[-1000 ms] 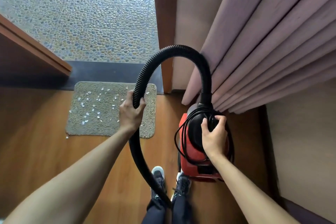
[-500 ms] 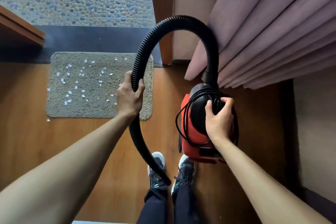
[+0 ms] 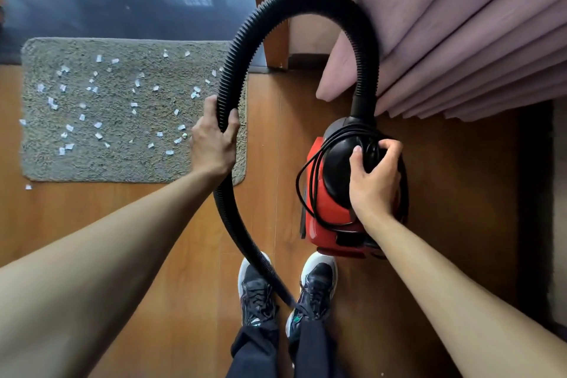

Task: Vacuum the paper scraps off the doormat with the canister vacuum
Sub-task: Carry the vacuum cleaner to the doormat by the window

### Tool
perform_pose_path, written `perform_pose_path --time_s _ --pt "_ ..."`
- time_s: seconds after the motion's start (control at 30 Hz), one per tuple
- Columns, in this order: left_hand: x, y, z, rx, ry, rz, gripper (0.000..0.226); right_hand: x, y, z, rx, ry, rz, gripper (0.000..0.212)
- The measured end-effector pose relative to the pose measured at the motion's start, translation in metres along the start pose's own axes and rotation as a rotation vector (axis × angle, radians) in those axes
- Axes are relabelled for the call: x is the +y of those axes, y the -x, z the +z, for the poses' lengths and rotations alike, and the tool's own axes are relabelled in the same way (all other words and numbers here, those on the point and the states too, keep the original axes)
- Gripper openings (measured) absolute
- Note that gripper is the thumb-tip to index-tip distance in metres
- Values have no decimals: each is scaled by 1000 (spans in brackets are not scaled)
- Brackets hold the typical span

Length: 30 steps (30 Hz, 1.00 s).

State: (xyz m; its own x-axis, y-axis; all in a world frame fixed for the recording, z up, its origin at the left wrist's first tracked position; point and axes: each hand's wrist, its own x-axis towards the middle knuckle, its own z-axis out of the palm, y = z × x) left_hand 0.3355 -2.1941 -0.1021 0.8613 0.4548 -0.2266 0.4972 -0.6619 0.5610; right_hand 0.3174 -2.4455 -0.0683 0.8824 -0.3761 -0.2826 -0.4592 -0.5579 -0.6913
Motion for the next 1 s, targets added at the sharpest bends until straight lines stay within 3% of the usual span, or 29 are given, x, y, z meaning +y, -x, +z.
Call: perform_pose_path --time_s 0.33,0.63,1.0 --pt "-17 -33 53 -68 -73 -82 39 31 -28 39 28 10 34 35" --pt "-35 -55 85 -178 35 -110 43 50 -48 63 46 -14 8 35" --pt "-40 -61 95 -166 18 -220 47 51 -52 72 69 36 -15 34"
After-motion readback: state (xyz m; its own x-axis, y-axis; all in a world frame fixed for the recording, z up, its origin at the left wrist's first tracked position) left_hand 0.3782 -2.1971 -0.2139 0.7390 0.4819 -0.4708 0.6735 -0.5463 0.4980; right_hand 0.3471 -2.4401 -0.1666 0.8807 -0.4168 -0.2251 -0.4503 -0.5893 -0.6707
